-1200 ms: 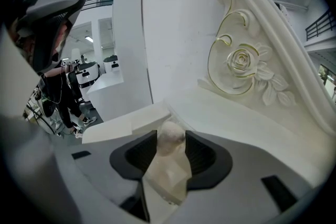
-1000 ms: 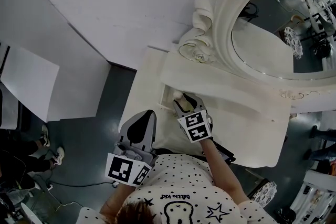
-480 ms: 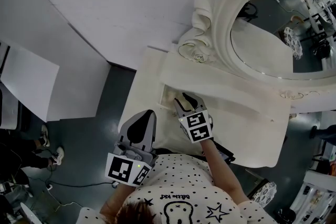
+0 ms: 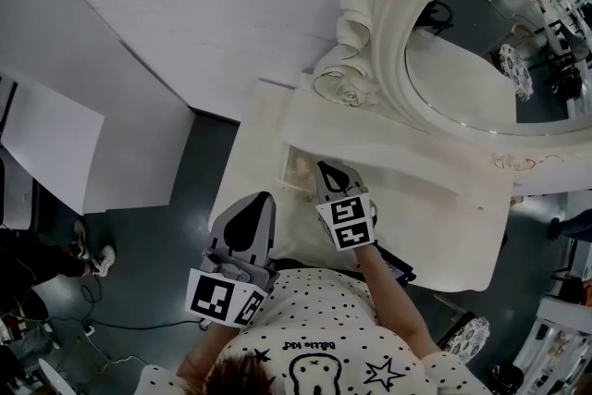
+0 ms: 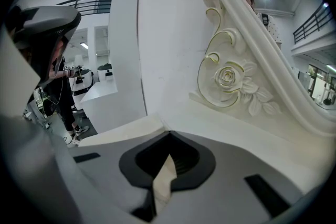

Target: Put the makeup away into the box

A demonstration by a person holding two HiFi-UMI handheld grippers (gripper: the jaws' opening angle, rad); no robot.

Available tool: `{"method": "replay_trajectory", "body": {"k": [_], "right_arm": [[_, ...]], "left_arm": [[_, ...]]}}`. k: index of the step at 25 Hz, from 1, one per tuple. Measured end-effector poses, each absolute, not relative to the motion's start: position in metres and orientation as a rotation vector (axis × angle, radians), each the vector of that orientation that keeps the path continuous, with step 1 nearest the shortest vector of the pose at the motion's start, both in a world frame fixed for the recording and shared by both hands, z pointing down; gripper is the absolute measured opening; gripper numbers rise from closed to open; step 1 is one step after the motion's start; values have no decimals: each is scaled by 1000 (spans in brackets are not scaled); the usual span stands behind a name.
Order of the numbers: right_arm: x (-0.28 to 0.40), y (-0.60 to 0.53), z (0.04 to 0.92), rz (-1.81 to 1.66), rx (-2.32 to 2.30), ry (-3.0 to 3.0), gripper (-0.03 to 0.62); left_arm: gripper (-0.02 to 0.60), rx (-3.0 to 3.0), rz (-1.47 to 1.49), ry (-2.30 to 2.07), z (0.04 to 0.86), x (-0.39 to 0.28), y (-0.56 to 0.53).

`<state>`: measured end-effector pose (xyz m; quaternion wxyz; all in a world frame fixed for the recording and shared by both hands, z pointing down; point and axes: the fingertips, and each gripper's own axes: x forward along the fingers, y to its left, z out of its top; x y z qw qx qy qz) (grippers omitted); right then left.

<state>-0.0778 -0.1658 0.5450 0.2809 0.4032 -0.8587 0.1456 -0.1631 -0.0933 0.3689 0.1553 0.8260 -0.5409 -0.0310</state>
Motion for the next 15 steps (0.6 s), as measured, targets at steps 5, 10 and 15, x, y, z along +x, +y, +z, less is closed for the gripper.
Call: {"method": "replay_trajectory", "body": {"k": [5,10,15], "right_arm": [[-78,-166,530,365,1109,-2324,6],[-76,-169,503,319,1148,-2376,6],[-63,-156,478,320,1221,-2417,6]], "left_arm": [[-5,2381,-94,-1545,364,-163,-91],[-5,2402,-104,-1534,362,-158,-92],[-5,2425,-83,-1484,365,-145,-86]]}}
